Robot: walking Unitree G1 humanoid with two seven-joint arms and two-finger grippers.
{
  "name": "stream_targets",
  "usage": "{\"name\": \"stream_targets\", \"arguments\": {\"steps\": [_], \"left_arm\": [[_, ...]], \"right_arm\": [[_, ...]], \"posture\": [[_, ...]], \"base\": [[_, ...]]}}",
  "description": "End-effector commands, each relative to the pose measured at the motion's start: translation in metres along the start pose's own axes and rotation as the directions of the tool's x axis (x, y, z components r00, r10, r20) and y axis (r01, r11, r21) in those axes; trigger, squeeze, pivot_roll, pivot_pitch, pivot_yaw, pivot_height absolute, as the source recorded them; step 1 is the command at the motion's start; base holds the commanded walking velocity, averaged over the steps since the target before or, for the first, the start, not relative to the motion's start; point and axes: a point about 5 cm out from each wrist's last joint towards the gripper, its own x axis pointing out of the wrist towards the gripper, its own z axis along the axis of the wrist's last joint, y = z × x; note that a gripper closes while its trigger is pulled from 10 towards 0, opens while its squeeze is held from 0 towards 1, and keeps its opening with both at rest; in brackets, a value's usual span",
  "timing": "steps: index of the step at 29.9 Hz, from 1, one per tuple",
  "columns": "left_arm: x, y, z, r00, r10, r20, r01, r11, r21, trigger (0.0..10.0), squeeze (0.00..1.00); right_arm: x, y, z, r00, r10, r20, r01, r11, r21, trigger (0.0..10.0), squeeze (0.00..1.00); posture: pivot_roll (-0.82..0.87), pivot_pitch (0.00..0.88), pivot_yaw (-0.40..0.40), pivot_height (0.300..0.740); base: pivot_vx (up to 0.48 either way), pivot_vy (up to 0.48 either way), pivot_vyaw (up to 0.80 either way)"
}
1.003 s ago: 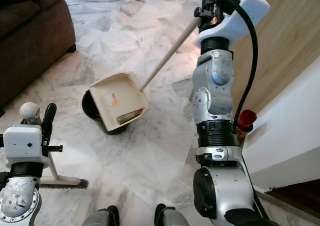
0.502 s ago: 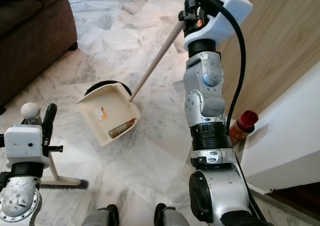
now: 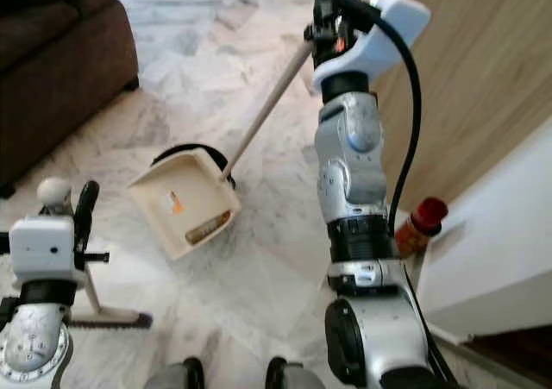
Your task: Sweep floor
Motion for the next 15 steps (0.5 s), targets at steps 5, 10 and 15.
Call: {"name": "stream_targets", "arguments": {"steps": [5, 10, 15], "left_arm": [[-0.0008, 0.0035, 0.0058, 0.999, 0.008, 0.033, -0.008, 1.000, 0.017, 10.0, 0.00], [-0.0010, 0.0036, 0.0060, 0.999, 0.008, 0.033, -0.008, 1.000, 0.018, 10.0, 0.00], [-0.0008, 0.0049, 0.0061, 0.999, 0.012, 0.034, -0.013, 1.000, 0.021, 10.0, 0.00]], "right_arm": [[0.0030, 0.0091, 0.0183, 0.996, 0.037, 0.086, -0.039, 0.999, 0.023, 10.0, 0.00], [0.0026, 0.0105, 0.0183, 0.996, 0.046, 0.082, -0.048, 0.999, 0.025, 10.0, 0.00], [0.0023, 0.0113, 0.0175, 0.996, 0.047, 0.079, -0.049, 0.998, 0.032, 10.0, 0.00]], "posture": [[0.12, 0.194, -0.047, 0.740], [0.12, 0.196, -0.048, 0.740], [0.12, 0.201, -0.049, 0.740]], "base": [[0.290, 0.000, 0.00], [0.302, 0.000, 0.00], [0.302, 0.000, 0.00]]}}
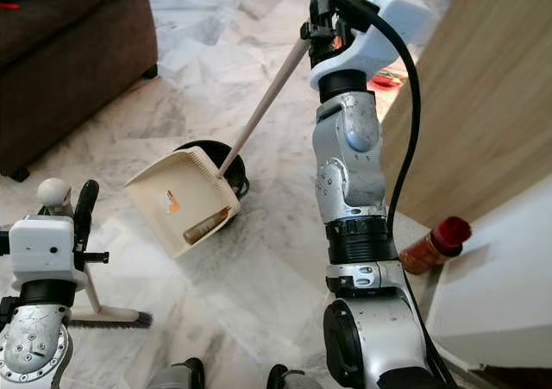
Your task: Sweep floor
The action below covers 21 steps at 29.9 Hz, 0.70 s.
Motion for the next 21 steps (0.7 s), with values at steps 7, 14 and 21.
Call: {"name": "stream_targets", "arguments": {"steps": [7, 14, 21], "left_arm": [[-0.0003, 0.0043, 0.0064, 0.999, 0.015, 0.034, -0.016, 1.000, 0.016, 10.0, 0.00], [0.0000, 0.0053, 0.0064, 0.999, 0.018, 0.035, -0.019, 1.000, 0.017, 10.0, 0.00], [-0.0001, 0.0064, 0.0064, 0.999, 0.022, 0.034, -0.023, 0.999, 0.022, 10.0, 0.00]], "right_arm": [[0.0028, 0.0039, 0.0169, 0.997, 0.016, 0.076, -0.018, 0.999, 0.030, 10.0, 0.00], [0.0034, 0.0008, 0.0147, 0.998, -0.005, 0.060, 0.002, 0.999, 0.049, 10.0, 0.00], [0.0031, 0.0024, 0.0138, 0.998, 0.006, 0.058, -0.009, 0.998, 0.061, 10.0, 0.00]], "posture": [[0.12, 0.209, -0.050, 0.740], [0.12, 0.211, -0.050, 0.740], [0.12, 0.211, -0.050, 0.740]], "base": [[0.301, 0.000, 0.00], [0.302, 0.000, 0.00], [0.301, 0.000, -0.66]]}}
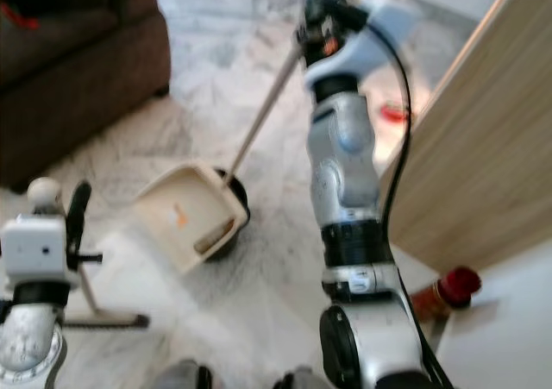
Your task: Sweep floor
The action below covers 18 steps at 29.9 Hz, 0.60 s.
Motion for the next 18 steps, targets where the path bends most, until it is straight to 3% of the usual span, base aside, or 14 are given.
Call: {"name": "stream_targets", "arguments": {"steps": [1, 18], "left_arm": [[-0.0006, -0.0028, 0.0094, 0.999, -0.008, 0.043, 0.008, 1.000, -0.004, 10.0, 0.00], [-0.0010, -0.0030, 0.0094, 0.999, -0.010, 0.045, 0.010, 1.000, -0.005, 10.0, 0.00]], "right_arm": [[0.0011, -0.0074, 0.0163, 0.997, -0.021, 0.076, 0.020, 1.000, 0.010, 10.0, 0.00], [0.0007, -0.0066, 0.0170, 0.997, -0.011, 0.081, 0.010, 1.000, 0.016, 10.0, 0.00]], "posture": [[0.12, 0.212, -0.050, 0.740], [0.13, 0.204, -0.050, 0.740]], "base": [[0.300, 0.000, 0.00], [0.301, 0.000, 0.00]]}}
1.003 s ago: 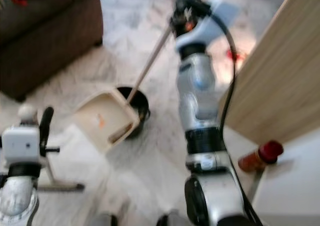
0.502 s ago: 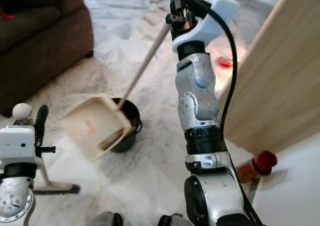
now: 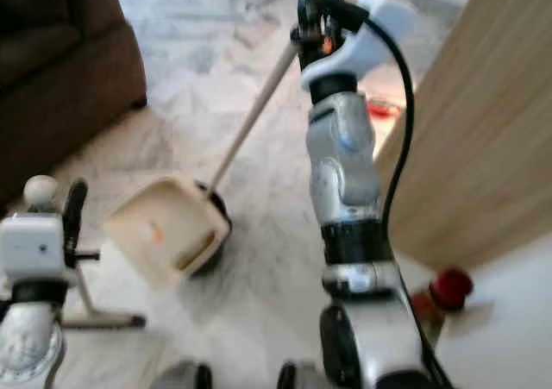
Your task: Sweep floor
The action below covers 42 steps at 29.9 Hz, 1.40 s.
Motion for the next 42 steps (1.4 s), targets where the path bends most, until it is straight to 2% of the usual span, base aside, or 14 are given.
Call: {"name": "stream_targets", "arguments": {"steps": [1, 7, 12, 18, 22, 42], "left_arm": [[-0.0004, 0.0049, 0.0074, 0.999, 0.010, 0.041, -0.011, 1.000, 0.016, 10.0, 0.00], [0.0001, 0.0052, 0.0078, 0.999, 0.010, 0.044, -0.011, 1.000, 0.014, 10.0, 0.00], [-0.0002, 0.0055, 0.0076, 0.999, 0.013, 0.042, -0.014, 1.000, 0.017, 10.0, 0.00], [-0.0004, 0.0057, 0.0074, 0.999, 0.013, 0.042, -0.014, 1.000, 0.016, 10.0, 0.00], [-0.0002, 0.0060, 0.0074, 0.999, 0.012, 0.044, -0.013, 1.000, 0.016, 10.0, 0.00], [0.0014, 0.0100, 0.0088, 0.998, 0.023, 0.058, -0.024, 0.999, 0.024, 10.0, 0.00]], "right_arm": [[0.0062, 0.0121, 0.0172, 0.996, 0.045, 0.081, -0.044, 0.999, -0.007, 10.0, 0.00], [0.0064, 0.0133, 0.0171, 0.995, 0.050, 0.081, -0.049, 0.999, -0.011, 10.0, 0.00], [0.0060, 0.0163, 0.0165, 0.994, 0.081, 0.076, -0.077, 0.996, -0.050, 10.0, 0.00], [0.0050, 0.0180, 0.0153, 0.993, 0.095, 0.073, -0.093, 0.995, -0.040, 10.0, 0.00], [0.0048, 0.0194, 0.0151, 0.992, 0.106, 0.071, -0.104, 0.994, -0.036, 10.0, 0.00], [0.0037, 0.0213, 0.0124, 0.990, 0.123, 0.063, -0.122, 0.992, -0.019, 10.0, 0.00]], "posture": [[0.13, 0.203, -0.050, 0.740], [0.13, 0.203, -0.051, 0.740], [0.13, 0.209, -0.052, 0.740], [0.13, 0.211, -0.051, 0.740], [0.13, 0.212, -0.051, 0.740], [0.14, 0.211, -0.047, 0.740]], "base": [[0.304, 0.000, 0.00], [0.302, 0.000, 0.00], [0.304, 0.000, 0.10], [0.303, 0.000, 0.00], [0.302, 0.000, 0.80], [0.000, 0.000, 0.71]]}}
